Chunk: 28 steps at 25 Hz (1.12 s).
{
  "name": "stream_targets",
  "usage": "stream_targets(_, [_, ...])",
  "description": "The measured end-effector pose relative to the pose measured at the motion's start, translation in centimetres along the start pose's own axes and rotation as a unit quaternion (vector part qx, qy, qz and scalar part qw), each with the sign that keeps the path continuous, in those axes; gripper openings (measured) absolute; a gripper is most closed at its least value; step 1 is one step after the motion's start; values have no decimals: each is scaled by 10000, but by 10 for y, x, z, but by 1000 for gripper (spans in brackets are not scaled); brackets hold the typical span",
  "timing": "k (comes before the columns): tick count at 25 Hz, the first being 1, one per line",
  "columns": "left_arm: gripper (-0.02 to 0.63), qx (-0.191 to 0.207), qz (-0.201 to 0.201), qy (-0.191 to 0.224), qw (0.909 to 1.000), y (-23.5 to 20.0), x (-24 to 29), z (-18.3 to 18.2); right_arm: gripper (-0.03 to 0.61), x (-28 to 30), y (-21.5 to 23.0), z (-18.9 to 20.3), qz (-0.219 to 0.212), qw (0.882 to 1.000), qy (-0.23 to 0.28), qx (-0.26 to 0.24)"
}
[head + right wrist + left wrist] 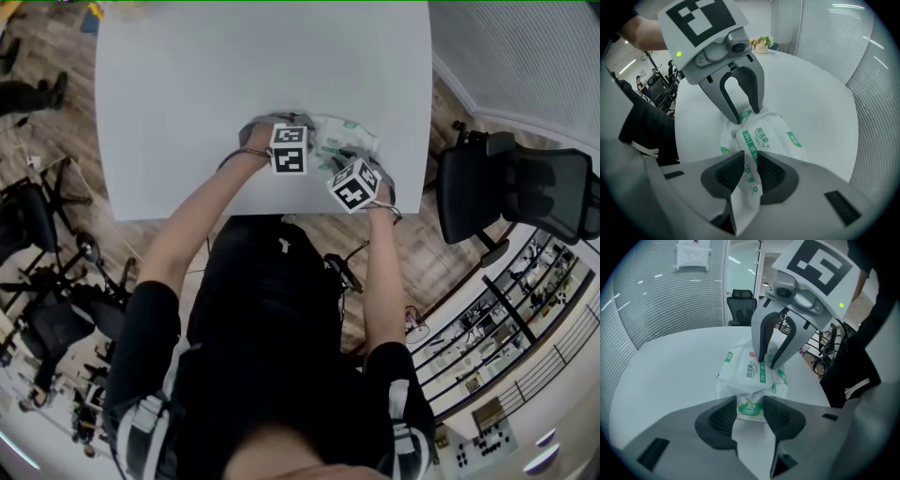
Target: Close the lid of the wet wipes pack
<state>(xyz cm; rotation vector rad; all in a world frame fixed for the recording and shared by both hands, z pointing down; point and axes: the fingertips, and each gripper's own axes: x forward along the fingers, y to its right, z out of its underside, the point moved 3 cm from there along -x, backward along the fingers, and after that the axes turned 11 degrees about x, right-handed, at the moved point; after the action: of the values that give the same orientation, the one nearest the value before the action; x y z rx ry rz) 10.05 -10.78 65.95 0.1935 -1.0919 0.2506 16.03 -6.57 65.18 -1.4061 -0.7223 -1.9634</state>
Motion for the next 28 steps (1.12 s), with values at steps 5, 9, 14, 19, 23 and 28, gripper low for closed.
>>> stream_targets(5, [183, -20, -48, 29, 10000, 1, 2, 0, 104, 3, -1, 1, 161, 9998, -106, -67])
stream_targets(9, [183, -104, -71, 101, 9999, -7, 8, 5, 104, 9, 5, -1, 251, 9996, 14, 113])
stream_targets(14, [184, -743, 141, 347, 9965, -13, 19, 29, 95, 19, 8, -4, 248, 9955, 376, 830])
stream_targets(19, [181, -1517, -236, 1274, 9799, -55, 17, 38, 87, -1, 53, -16, 494, 9658, 1480, 2071])
stream_targets(23, [150, -2018, -240, 2224, 9535, -138, 52, 30, 66, 12, 154, -14, 926, 9231, 2205, 3012])
stream_targets(28, [89, -2408, -1143, 2724, 9245, -127, 24, 2, 66, -35, 174, 12, 1273, 8690, 3232, 3524])
